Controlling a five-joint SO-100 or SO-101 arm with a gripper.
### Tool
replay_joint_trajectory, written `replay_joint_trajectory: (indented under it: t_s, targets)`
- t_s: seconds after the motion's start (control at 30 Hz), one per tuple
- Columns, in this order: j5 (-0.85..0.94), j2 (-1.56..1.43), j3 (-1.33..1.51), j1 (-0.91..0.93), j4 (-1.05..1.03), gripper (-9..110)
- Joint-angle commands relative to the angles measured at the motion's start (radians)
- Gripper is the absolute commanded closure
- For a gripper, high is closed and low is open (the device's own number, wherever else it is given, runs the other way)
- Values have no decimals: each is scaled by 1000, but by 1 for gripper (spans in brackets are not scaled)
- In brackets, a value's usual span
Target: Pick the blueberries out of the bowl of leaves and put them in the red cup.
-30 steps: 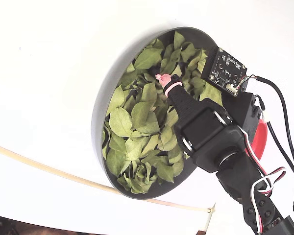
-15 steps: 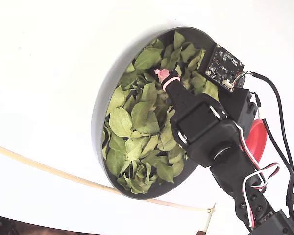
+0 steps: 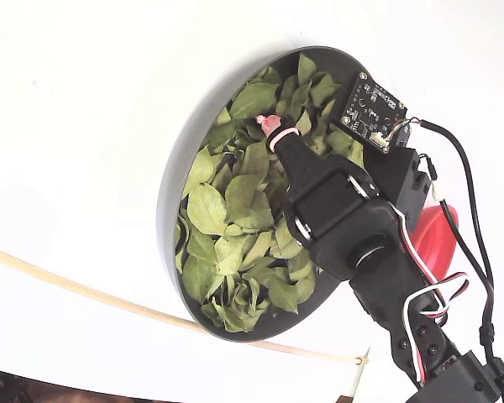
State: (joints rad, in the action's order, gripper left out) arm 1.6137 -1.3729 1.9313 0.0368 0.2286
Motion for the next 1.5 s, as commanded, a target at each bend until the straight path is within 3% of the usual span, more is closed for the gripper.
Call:
replay_joint_trajectory:
  t_s: [0.0, 1.47]
  targets:
    - [-17, -12, -54, -11, 28, 84]
    - [-3, 124, -100, 14, 123, 84]
